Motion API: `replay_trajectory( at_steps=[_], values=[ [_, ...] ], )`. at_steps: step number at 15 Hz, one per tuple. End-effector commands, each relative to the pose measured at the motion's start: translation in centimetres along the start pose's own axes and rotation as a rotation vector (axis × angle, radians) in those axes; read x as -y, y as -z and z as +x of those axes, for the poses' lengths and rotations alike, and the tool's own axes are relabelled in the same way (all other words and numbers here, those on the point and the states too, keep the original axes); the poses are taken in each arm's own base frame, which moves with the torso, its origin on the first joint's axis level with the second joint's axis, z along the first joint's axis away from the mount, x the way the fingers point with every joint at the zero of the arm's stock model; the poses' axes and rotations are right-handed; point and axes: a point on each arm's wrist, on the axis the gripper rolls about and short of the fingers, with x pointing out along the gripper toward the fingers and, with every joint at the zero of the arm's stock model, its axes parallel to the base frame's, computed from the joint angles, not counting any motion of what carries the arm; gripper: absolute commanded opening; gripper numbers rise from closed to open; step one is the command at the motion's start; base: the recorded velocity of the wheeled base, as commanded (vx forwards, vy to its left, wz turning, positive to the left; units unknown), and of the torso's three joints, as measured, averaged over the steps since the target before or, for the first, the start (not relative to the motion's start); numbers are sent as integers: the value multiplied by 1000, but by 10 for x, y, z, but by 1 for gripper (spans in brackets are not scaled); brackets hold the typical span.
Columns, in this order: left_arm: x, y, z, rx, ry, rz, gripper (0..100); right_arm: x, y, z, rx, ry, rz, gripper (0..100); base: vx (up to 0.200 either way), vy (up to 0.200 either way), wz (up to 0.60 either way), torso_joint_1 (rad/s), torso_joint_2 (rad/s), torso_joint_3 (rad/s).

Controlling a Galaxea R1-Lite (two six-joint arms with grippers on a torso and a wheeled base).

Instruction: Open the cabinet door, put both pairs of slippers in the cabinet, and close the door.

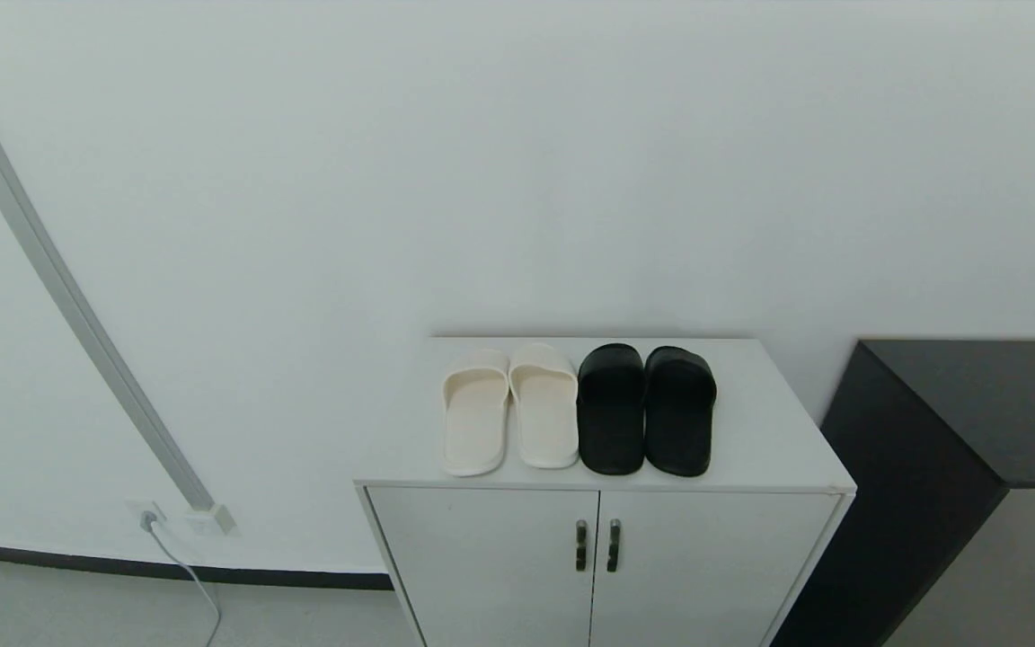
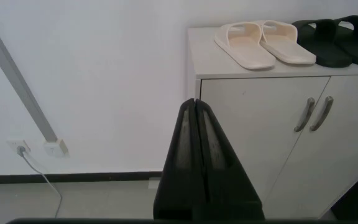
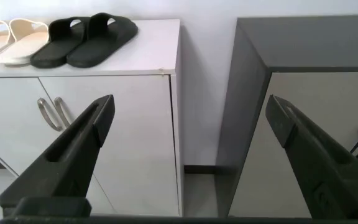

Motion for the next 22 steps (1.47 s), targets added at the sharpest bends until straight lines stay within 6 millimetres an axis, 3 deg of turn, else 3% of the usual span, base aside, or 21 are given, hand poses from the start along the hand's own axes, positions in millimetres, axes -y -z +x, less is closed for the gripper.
replay_trajectory(
  at_steps=[1,3,5,6,8,10,13,18,19,21,22],
  values=[
    [0,0,0,0,0,0,0,0,0,0,0,-1,1,100,0,0,0,0,0,0],
    [0,0,0,-2,0,0,0,0,-1,2,-16,-9,-19,100,0,0,0,0,0,0],
    [0,0,0,-2,1,0,0,0,-76,-1,87,-53,135,100,0,0,0,0,0,0],
    [0,0,0,-2,1,2,0,-2,-107,7,48,-141,164,100,0,0,0,0,0,0],
    [0,0,0,0,0,0,0,-5,-94,46,-217,-251,59,100,0,0,0,0,0,0],
    [0,0,0,0,1,0,0,-9,-86,76,-367,-332,58,100,0,0,0,0,0,0],
    [0,0,0,-2,4,2,0,-34,-86,117,-496,-451,104,100,0,0,0,0,0,0],
    [0,0,0,-2,6,2,0,-123,-88,167,-480,-411,193,100,0,0,0,0,0,0],
    [0,0,0,-2,6,2,0,-157,-85,184,-453,-360,164,100,0,0,0,0,0,0],
    [0,0,0,-2,6,0,0,-183,-82,208,-415,-292,158,100,0,0,0,0,0,0],
    [0,0,0,-2,6,0,0,-205,-81,231,-361,-241,169,100,0,0,0,0,0,0]
  ],
)
